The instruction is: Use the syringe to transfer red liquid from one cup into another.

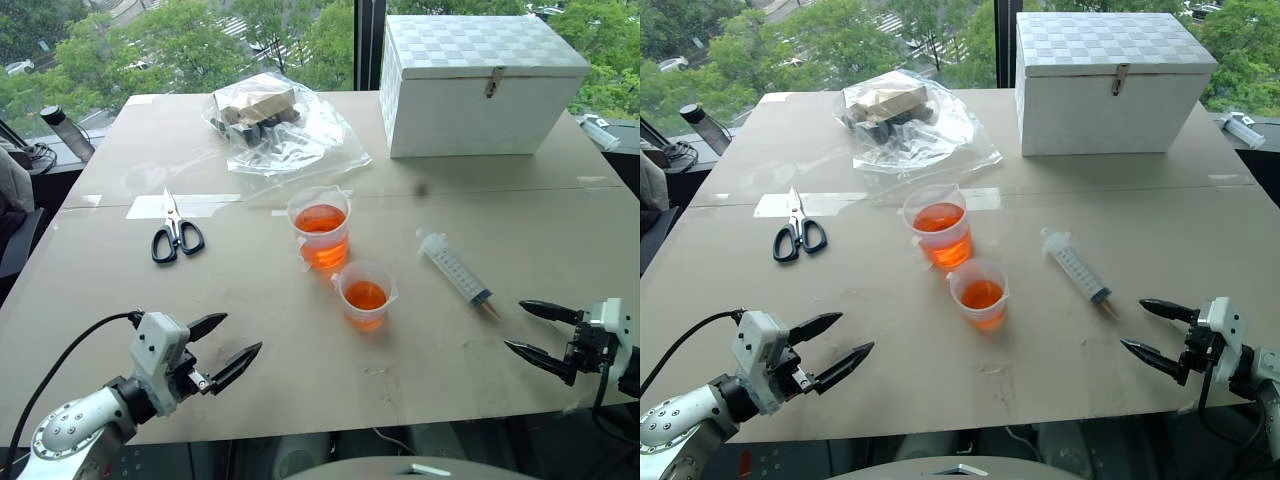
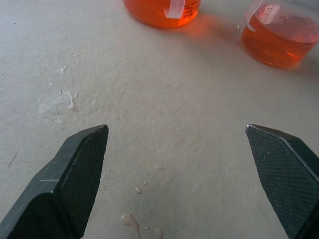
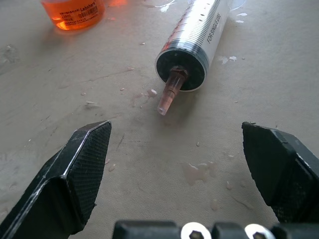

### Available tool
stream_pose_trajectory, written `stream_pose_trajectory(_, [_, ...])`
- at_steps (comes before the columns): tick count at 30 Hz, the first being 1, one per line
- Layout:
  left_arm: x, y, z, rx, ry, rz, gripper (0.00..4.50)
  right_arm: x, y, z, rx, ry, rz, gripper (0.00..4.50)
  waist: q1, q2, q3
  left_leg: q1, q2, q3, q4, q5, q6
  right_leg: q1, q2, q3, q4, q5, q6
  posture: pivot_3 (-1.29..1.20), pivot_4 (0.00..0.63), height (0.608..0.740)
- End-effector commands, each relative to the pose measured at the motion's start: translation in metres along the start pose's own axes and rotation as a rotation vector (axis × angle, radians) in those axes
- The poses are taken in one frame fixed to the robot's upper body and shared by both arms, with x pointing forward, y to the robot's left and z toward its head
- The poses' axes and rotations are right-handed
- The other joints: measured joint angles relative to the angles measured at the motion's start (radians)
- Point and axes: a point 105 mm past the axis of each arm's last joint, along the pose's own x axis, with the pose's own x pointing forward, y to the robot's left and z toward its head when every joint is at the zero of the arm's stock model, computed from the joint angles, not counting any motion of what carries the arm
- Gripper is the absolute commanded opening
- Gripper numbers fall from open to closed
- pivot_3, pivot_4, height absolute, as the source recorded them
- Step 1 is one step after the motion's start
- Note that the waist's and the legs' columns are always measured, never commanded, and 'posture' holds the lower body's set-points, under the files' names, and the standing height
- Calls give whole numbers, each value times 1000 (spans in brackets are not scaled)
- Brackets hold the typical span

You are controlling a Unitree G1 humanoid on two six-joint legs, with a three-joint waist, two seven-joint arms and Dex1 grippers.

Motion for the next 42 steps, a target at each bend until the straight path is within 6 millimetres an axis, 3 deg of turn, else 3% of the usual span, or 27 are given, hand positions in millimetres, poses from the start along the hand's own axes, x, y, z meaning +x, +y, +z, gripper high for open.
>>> stream_pose_trajectory(1, [-1,-2,4,14,-22,-9,4500,-4,-3,6,-33,-2,-6,4465,0,0,0,0,0,0,0,0,0,0,0,0,0,0,0,0,150,740])
stream_pose_trajectory(22, [0,-1,1,3,-41,-22,4500,-5,-8,7,-45,7,-15,4465,0,0,0,0,0,0,0,0,0,0,0,0,-1,0,0,0,150,740])
stream_pose_trajectory(29, [-1,4,8,112,-33,-70,4500,-5,-3,46,-8,1,72,4465,0,3,1,0,0,0,0,0,0,0,0,0,-1,0,0,0,150,740])
stream_pose_trajectory(36, [4,4,54,160,-112,-235,4500,24,2,96,-58,148,121,4465,-1,3,1,-1,0,-1,-1,0,0,-1,0,0,-1,0,0,0,150,740])
stream_pose_trajectory(39, [9,-7,96,209,-185,-378,4500,47,-9,113,-153,374,60,4465,-6,5,3,-2,0,0,-1,0,0,-3,0,0,-1,0,0,0,150,740])
stream_pose_trajectory(42, [14,-18,122,269,-196,-469,4500,59,-18,124,-171,488,25,4465,-4,5,3,-4,0,-1,-1,0,0,-6,0,0,-2,0,-1,0,150,740])
